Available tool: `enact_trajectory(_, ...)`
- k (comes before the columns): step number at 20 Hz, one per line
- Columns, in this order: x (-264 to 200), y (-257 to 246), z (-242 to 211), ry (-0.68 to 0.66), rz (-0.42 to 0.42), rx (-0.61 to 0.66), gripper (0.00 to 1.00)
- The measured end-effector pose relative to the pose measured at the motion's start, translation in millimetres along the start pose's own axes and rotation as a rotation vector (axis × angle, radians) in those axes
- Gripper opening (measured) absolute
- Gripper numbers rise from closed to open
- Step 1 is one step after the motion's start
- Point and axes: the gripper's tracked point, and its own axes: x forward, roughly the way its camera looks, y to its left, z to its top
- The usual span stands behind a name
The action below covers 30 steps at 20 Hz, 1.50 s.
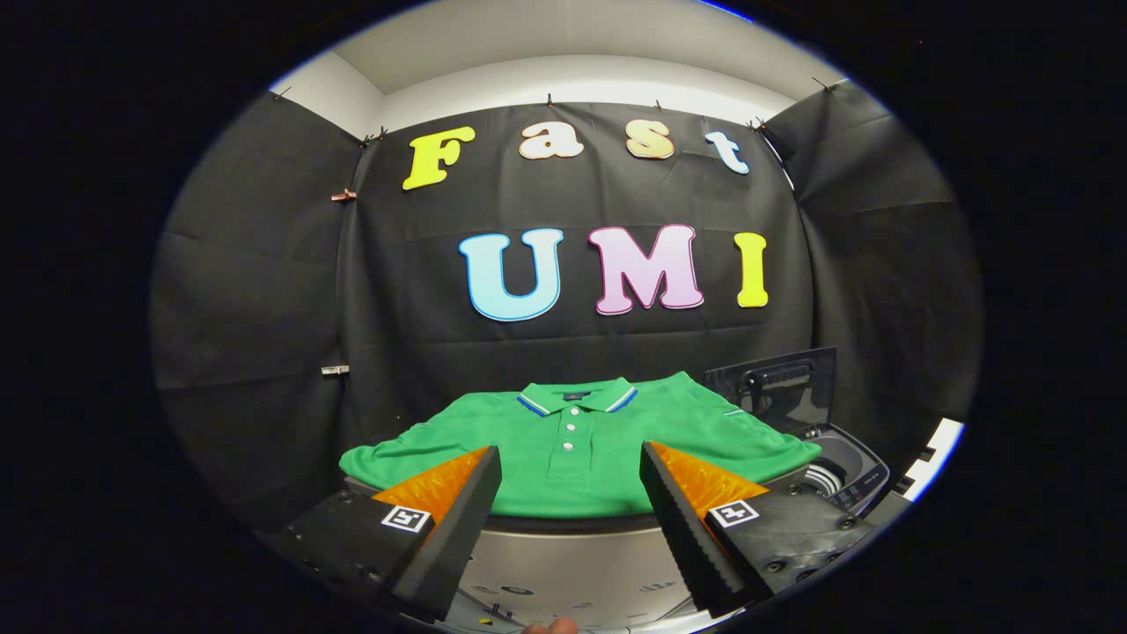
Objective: Put the clothes into the washing machine and then close the washing machine lid.
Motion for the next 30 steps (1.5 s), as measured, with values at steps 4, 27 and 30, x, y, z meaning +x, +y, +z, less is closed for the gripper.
enact_trajectory(4,23.1,-0.1,13.1,-0.003,0.000,-0.003,0.99)
enact_trajectory(27,160.7,-12.8,-57.7,0.589,-0.059,-0.064,0.99)
enact_trajectory(30,163.1,-14.6,-59.6,0.636,-0.064,-0.059,1.00)
